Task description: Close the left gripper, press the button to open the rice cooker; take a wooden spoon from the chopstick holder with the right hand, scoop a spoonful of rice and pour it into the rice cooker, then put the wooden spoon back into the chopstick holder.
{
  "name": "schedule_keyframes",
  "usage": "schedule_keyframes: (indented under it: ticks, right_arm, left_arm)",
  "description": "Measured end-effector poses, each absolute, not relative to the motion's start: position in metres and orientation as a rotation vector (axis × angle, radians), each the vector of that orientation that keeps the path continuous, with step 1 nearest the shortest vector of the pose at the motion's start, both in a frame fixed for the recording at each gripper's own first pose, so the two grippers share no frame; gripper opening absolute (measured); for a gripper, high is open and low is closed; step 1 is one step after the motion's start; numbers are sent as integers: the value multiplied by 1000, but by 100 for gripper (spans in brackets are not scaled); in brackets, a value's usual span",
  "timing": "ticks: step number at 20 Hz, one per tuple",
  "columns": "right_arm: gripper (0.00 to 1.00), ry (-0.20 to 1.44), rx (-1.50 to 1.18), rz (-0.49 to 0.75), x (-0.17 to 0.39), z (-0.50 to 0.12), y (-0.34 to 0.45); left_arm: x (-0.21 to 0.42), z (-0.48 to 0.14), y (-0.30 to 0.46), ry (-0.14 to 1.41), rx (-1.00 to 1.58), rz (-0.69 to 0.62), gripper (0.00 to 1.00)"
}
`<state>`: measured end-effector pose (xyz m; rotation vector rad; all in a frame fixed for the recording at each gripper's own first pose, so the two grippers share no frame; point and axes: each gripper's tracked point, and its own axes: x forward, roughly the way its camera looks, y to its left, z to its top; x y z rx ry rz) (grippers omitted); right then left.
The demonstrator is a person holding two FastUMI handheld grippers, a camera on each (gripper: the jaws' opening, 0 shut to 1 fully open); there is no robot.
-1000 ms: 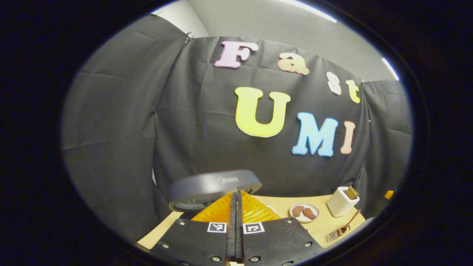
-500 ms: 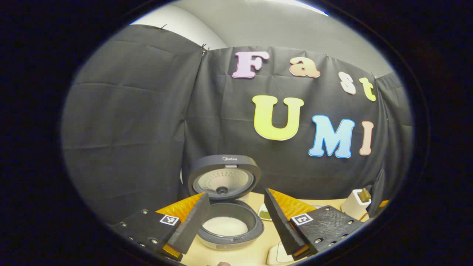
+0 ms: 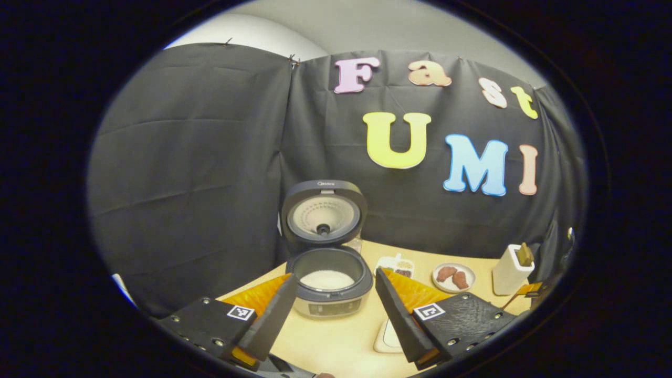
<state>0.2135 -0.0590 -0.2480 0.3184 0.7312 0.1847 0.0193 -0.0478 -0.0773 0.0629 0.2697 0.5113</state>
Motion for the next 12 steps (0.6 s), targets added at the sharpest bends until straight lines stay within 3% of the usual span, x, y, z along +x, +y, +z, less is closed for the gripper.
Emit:
schedule_keyframes:
  ticks: [9, 10, 11, 12]
  right_arm:
    - [98, 831, 443, 244, 253, -291, -24]
    - [88, 841, 465, 241, 257, -292, -22]
    - [95, 846, 482, 237, 259, -293, -20]
    - [75, 843, 489, 225, 263, -295, -20]
  left_arm:
    - [-21, -90, -44, 326, 88, 607, 95]
    - [-22, -90, -45, 329, 90, 607, 96]
    - [-22, -93, -47, 333, 93, 606, 92]
    - [-22, -93, -47, 338, 95, 606, 94]
